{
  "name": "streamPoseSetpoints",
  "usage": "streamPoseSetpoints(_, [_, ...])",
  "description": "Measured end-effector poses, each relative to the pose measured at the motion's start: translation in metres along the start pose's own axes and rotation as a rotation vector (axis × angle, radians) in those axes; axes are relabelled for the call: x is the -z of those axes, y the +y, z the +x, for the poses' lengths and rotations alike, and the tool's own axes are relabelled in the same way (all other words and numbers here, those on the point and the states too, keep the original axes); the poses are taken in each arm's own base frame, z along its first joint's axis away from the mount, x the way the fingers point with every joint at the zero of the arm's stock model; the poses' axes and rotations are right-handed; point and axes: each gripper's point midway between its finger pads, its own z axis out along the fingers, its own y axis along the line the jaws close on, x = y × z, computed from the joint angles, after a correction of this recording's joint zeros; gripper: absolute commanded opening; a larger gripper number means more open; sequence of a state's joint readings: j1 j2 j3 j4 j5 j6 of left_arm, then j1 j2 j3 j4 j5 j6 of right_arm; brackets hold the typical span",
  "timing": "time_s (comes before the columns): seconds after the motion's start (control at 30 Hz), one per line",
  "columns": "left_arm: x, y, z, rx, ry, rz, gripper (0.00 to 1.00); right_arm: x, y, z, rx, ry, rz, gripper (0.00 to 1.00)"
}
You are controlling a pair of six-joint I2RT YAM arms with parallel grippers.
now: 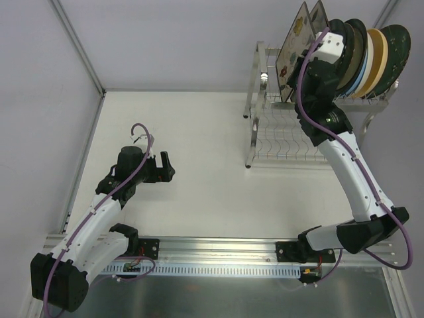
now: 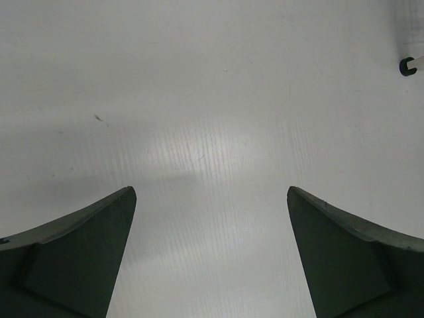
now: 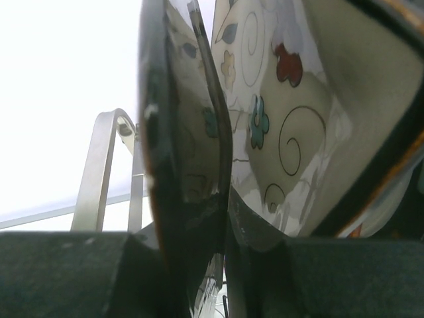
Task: Load the plates into the dish rack
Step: Insert the plate into the dish rack
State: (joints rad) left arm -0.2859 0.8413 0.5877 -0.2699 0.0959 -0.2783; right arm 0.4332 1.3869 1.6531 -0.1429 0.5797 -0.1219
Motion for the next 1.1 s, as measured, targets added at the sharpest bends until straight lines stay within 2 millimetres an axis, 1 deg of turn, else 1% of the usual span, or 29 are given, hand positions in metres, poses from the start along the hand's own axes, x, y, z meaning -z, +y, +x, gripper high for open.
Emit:
streamPoseSetpoints(0.07, [0.000,0.000,0.000,0.000,0.000,0.000,0.99,0.000,0.000,0.002,-0.001,0.004,0.001,0.22])
streamPoseSetpoints(0.1, [0.000,0.000,0.000,0.000,0.000,0.000,0.99,0.000,0.000,0.004,0.000,0.008,0.002,0.26])
streamPoseSetpoints(0.17, [0.000,0.000,0.000,0.000,0.000,0.000,0.99,0.000,-0.001,0.010,0.006,0.024,0.004,0.29])
streamPoseSetpoints(0.27, [0.000,0.000,0.000,0.000,-0.002,0.001,0.99,0.000,-0.001,0.017,0.012,0.044,0.006,0.30])
streamPoseSetpoints(0.4, [0.001,0.000,-0.001,0.000,-0.006,0.002,0.99,-0.001,-0.001,0.018,0.008,0.049,0.003,0.30])
streamPoseSetpoints(0.43, [0.001,-0.001,-0.001,0.000,-0.007,0.002,0.99,-0.001,-0.001,0.018,0.006,0.050,0.001,0.32])
streamPoseSetpoints(0.47, [0.001,-0.001,-0.001,0.000,-0.007,0.002,0.99,-0.001,-0.001,0.019,0.003,0.051,0.000,0.36])
streamPoseSetpoints(0.57, [0.001,-0.001,-0.001,0.000,-0.007,0.002,0.99,-0.001,0.002,0.019,-0.005,0.054,-0.016,0.39])
streamPoseSetpoints(0.63, [0.001,-0.001,-0.001,0.000,-0.007,0.002,0.99,-0.001,0.003,0.019,-0.009,0.056,-0.027,0.43])
streamPoseSetpoints(0.67, [0.001,-0.001,-0.001,0.000,-0.007,0.002,0.99,-0.001,0.004,0.020,-0.010,0.057,-0.033,0.48])
streamPoseSetpoints(0.77, [0.002,-0.001,-0.002,-0.001,-0.010,0.003,0.99,-0.001,0.009,0.020,-0.014,0.061,-0.059,0.54])
streamPoseSetpoints(0.93, [0.002,-0.001,-0.003,-0.001,-0.015,0.005,0.99,0.001,0.014,0.020,-0.017,0.065,-0.093,0.63])
streamPoseSetpoints(1.1, [0.002,-0.001,-0.003,-0.001,-0.015,0.005,0.99,0.003,0.018,0.019,-0.020,0.070,-0.120,0.65])
